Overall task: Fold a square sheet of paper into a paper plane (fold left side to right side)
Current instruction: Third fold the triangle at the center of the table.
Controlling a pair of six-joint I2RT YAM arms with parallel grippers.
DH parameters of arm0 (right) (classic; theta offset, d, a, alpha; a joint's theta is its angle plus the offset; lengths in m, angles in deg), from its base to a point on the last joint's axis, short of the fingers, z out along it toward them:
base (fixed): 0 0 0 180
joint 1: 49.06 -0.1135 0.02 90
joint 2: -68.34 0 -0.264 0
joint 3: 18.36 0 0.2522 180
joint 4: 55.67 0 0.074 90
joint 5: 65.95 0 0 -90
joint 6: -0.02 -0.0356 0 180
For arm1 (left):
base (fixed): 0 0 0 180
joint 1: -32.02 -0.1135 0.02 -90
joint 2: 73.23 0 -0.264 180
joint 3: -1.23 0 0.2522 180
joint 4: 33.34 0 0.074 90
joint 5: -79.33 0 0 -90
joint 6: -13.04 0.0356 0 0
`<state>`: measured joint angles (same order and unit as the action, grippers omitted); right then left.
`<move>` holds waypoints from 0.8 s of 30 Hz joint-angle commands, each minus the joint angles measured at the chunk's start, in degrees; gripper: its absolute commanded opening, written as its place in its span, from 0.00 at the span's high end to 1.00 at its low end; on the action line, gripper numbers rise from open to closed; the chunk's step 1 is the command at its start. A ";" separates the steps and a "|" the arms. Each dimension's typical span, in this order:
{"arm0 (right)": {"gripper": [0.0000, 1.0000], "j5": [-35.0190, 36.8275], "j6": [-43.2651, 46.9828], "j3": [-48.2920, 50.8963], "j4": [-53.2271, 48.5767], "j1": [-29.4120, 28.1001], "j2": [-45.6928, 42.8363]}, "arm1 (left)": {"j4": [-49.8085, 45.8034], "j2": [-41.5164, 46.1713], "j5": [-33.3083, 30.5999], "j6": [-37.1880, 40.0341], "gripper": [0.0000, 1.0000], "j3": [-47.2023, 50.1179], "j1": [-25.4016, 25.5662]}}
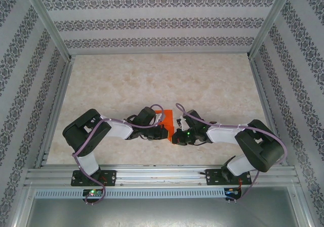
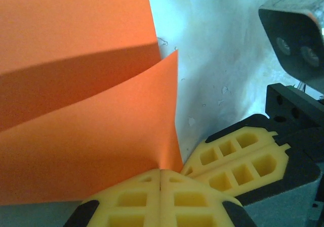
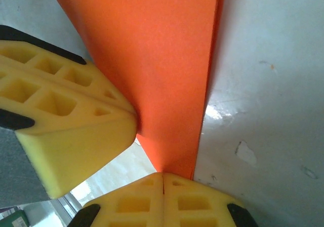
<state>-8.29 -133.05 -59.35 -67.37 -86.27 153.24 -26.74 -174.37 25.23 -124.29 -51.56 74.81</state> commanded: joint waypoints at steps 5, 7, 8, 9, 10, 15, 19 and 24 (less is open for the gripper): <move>1.00 7.55 1.74 2.57 -8.70 0.43 4.31 | -5.72 -1.91 -3.79 0.18 0.99 -3.27 0.64; 1.00 7.89 1.84 2.43 -9.22 0.49 4.31 | -7.00 -1.95 -4.54 0.47 0.99 -3.47 0.63; 1.00 7.99 1.93 2.36 -9.57 0.48 4.33 | -7.57 -1.95 -4.91 0.57 1.00 -3.47 0.63; 1.00 8.08 1.94 2.26 -9.81 0.45 4.39 | -8.27 -1.95 -5.24 0.67 1.00 -3.56 0.55; 1.00 8.21 2.00 2.24 -10.01 0.44 4.47 | -8.90 -1.95 -5.59 0.90 1.00 -3.59 0.46; 1.00 8.34 2.27 1.85 -10.94 0.45 4.82 | -9.98 -1.45 -6.42 1.17 1.00 -2.78 -0.79; 1.00 8.45 2.38 1.76 -11.42 0.45 4.76 | -10.10 -1.00 -6.50 1.61 1.00 -1.60 -2.93; 1.00 8.52 2.46 1.59 -11.91 0.35 4.66 | -10.74 -0.26 -6.00 2.45 1.00 -0.22 -6.83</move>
<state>-8.88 -131.96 -60.64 -68.59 -85.92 154.38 -31.99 -174.92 24.05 -124.16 -53.81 71.53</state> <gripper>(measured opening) 0.046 0.056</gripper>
